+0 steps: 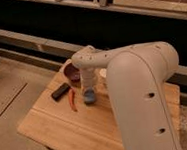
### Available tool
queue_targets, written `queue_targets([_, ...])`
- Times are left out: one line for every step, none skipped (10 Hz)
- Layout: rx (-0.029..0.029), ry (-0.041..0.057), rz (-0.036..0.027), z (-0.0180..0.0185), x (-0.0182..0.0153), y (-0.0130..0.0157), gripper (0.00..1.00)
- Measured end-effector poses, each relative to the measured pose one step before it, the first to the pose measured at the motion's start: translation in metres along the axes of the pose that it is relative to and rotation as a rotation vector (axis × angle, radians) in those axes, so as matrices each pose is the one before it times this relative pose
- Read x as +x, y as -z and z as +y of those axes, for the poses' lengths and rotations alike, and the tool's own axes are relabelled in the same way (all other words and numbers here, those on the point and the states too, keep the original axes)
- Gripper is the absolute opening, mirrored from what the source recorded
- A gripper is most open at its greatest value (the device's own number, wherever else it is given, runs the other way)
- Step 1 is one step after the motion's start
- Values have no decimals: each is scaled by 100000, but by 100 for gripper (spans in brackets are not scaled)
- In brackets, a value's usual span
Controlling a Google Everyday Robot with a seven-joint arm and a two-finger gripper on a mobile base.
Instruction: Wipe the white sponge on the table
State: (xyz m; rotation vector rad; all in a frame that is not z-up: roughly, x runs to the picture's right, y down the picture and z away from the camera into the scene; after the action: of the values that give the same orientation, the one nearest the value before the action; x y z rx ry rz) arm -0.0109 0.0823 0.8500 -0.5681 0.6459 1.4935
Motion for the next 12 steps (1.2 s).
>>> queue_targets([-208, -4, 3, -14, -10, 20, 63])
queue_targets([-390, -130, 6, -47, -9, 23, 73])
queue_targets([-366, -105, -16, -21, 3, 12, 78])
queue_targets([-462, -112, -148, -29, -2, 100, 80])
queue_targets([-689, -125, -297, -20, 1, 151, 80])
queue_targets([-330, -135, -173, -60, 2, 76, 80])
queue_targets([-267, -89, -178, -62, 26, 101, 80])
queue_targets([-159, -40, -235, -39, -3, 96, 80])
queue_targets([-130, 8, -329, -53, 13, 146, 80])
queue_targets([-146, 31, -211, -18, 35, 108, 80])
queue_targets([-302, 56, -529, 13, -16, 252, 80])
queue_targets([-575, 102, -1038, 38, 34, 539, 80])
